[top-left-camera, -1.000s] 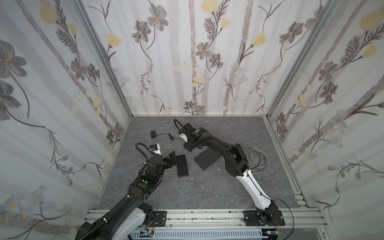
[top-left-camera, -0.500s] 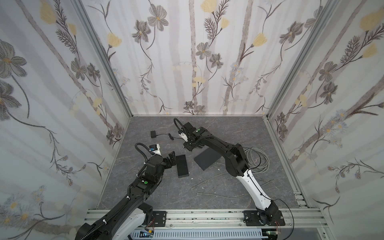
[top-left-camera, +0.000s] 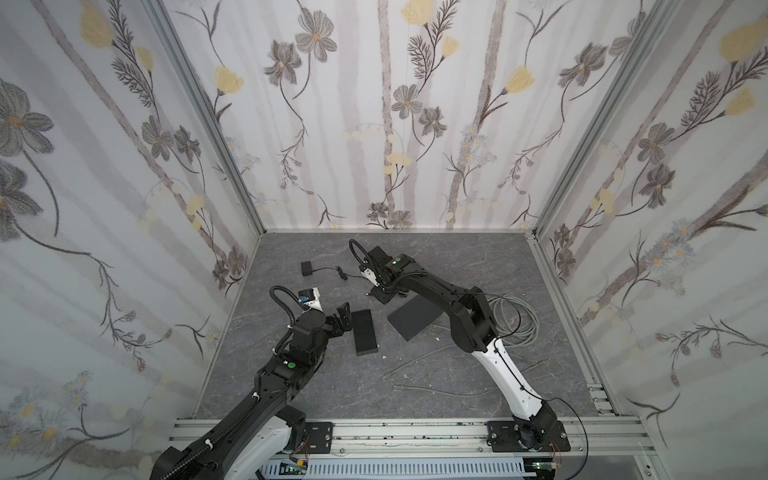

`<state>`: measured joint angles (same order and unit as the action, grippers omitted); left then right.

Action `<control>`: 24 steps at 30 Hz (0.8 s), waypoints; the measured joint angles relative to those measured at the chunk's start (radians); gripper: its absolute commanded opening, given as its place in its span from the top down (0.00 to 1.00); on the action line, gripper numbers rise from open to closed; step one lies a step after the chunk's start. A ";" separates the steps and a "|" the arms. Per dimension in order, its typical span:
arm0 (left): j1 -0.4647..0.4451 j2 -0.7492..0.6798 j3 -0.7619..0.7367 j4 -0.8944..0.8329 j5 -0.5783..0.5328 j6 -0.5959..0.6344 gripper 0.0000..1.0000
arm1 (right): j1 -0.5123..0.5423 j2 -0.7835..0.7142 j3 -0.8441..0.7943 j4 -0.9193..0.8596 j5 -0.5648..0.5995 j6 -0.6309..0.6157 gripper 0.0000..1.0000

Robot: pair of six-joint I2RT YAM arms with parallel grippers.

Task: Insert the plug into the switch port

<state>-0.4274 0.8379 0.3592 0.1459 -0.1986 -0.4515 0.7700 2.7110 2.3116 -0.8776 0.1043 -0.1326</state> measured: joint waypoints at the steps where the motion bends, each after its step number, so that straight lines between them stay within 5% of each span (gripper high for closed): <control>1: 0.000 0.000 0.000 0.000 0.000 0.000 0.00 | 0.000 0.000 0.000 0.000 0.000 0.000 0.83; 9: 0.000 -0.001 0.000 0.000 0.000 0.000 0.00 | 0.000 0.000 0.000 0.000 -0.005 0.000 1.00; 22: 0.000 -0.013 0.000 0.000 -0.007 0.001 0.00 | -0.046 -0.241 -0.229 0.171 -0.020 0.066 1.00; 24: 0.000 -0.015 0.000 0.000 -0.007 0.001 0.00 | -0.072 -0.272 -0.272 0.210 -0.019 0.087 0.80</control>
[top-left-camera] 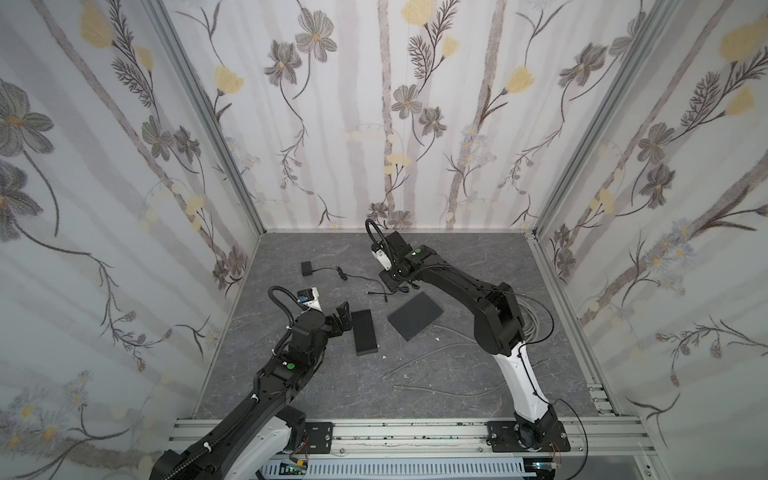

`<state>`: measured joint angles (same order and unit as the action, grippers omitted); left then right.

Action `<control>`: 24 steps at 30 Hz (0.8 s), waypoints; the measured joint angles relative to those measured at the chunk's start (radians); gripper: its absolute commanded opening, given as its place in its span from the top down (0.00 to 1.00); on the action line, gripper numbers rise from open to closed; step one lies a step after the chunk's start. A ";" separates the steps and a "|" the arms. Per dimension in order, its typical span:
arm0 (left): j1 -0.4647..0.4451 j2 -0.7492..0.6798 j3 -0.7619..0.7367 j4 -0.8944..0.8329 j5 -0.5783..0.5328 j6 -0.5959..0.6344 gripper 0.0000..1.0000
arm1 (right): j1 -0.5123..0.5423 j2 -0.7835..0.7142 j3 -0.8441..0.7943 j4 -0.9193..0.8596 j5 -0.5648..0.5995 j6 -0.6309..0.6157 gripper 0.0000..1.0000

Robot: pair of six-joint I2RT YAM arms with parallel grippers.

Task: Insert the plug into the switch port

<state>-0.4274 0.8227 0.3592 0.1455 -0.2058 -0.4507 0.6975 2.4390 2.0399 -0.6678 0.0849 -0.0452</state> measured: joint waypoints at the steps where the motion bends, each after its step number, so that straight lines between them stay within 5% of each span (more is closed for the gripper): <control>1: 0.000 0.000 0.000 0.000 0.000 0.000 0.00 | -0.009 -0.003 -0.007 0.011 0.000 0.011 0.71; 6: 0.000 -0.019 0.000 -0.001 0.000 -0.001 0.00 | -0.012 0.018 -0.017 0.026 -0.029 0.048 0.41; 10: 0.000 -0.032 -0.005 0.000 0.000 -0.002 0.00 | -0.032 0.045 -0.022 0.043 -0.045 0.149 0.29; 24: -0.001 0.040 -0.004 0.000 0.003 -0.001 0.00 | -0.090 0.030 -0.200 0.224 -0.173 0.616 0.30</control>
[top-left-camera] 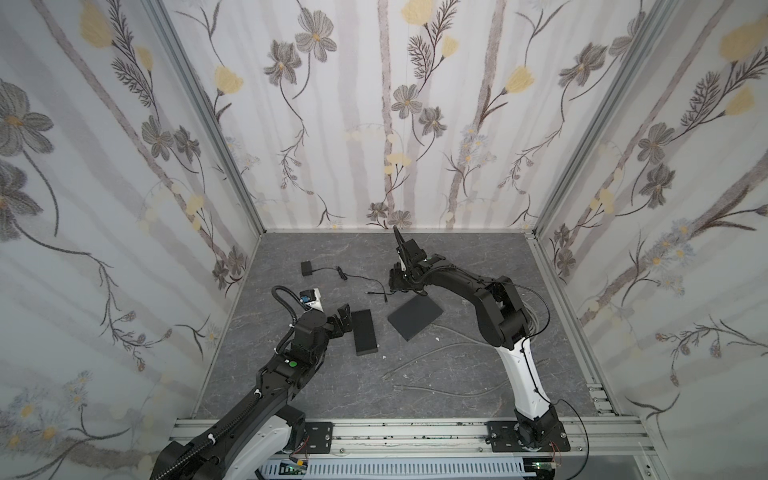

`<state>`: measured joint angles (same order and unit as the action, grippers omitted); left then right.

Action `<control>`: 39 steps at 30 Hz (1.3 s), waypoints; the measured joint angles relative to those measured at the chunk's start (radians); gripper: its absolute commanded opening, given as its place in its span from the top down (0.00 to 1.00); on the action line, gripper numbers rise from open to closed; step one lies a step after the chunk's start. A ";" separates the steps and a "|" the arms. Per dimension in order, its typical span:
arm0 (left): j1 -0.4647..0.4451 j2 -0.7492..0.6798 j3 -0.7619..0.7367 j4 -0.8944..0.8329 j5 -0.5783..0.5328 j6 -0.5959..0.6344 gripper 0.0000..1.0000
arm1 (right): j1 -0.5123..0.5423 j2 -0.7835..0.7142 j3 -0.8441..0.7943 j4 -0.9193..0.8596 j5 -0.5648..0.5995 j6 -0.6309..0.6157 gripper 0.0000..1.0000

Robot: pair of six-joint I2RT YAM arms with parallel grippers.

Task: Insert the plug into the switch port

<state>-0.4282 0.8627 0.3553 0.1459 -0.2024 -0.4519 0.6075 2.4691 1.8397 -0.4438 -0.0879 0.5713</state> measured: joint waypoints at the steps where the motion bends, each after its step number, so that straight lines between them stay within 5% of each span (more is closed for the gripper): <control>1: 0.000 -0.002 0.000 0.000 0.000 0.000 0.00 | -0.002 0.000 -0.001 0.009 -0.012 0.021 0.31; 7: 0.001 -0.015 0.000 0.000 0.000 0.000 0.00 | -0.013 0.003 -0.002 0.051 -0.031 0.130 0.39; 12: 0.000 -0.026 0.000 0.000 0.001 0.000 0.00 | -0.026 0.003 -0.004 0.051 0.010 0.168 0.81; 15: 0.000 -0.037 0.000 0.000 0.002 -0.001 0.00 | -0.042 -0.002 -0.005 0.050 0.021 0.179 0.91; 29: 0.000 -0.045 0.000 0.000 0.004 -0.001 0.00 | -0.155 -0.129 0.021 0.046 0.124 0.073 0.89; 39: 0.001 -0.045 0.000 0.000 0.004 -0.001 0.00 | -0.176 -0.111 -0.009 0.013 0.166 0.022 0.72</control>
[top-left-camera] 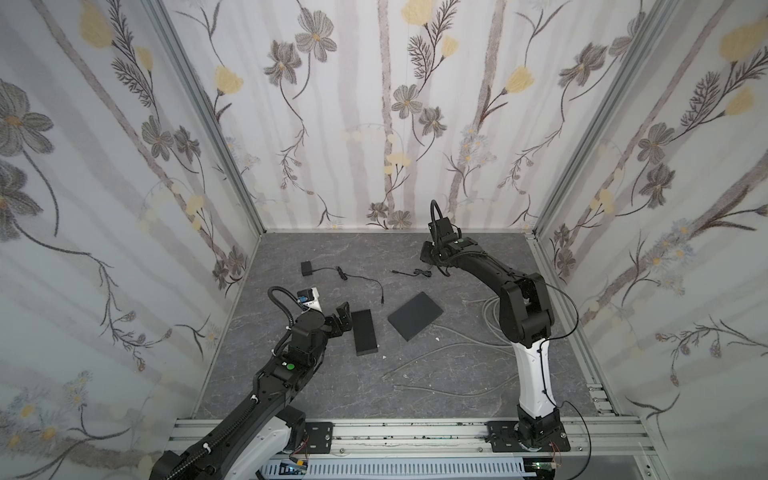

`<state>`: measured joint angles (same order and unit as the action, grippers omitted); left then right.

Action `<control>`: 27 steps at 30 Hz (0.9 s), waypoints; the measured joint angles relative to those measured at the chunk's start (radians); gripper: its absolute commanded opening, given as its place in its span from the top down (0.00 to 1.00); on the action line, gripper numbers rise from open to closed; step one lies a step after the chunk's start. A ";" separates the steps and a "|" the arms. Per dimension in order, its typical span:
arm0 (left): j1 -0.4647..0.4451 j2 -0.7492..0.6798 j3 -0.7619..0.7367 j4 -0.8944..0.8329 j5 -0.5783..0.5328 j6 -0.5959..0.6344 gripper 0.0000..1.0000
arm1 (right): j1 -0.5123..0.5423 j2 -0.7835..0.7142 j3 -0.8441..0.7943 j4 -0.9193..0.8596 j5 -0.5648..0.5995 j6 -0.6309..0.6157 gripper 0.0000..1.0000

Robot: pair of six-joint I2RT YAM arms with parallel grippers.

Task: Insert the plug into the switch port

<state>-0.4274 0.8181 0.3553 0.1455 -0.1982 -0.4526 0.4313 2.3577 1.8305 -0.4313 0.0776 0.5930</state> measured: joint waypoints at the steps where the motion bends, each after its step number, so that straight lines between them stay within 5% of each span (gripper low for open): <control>1: 0.000 0.000 0.000 0.000 0.000 0.000 0.00 | 0.002 -0.003 -0.017 0.002 0.000 -0.003 0.70; 6: 0.000 0.000 0.000 0.000 0.000 0.000 0.00 | 0.054 -0.060 -0.117 0.040 0.007 -0.060 0.60; 13: -0.001 -0.002 0.000 0.000 0.000 0.000 0.00 | 0.249 -0.036 -0.035 0.068 -0.017 -0.193 0.62; 27: -0.001 -0.014 0.000 0.000 0.000 -0.001 0.00 | 0.327 0.099 0.059 -0.023 -0.056 -0.077 0.67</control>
<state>-0.4282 0.8036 0.3553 0.1455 -0.1978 -0.4534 0.7586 2.4565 1.8893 -0.4541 0.0219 0.5163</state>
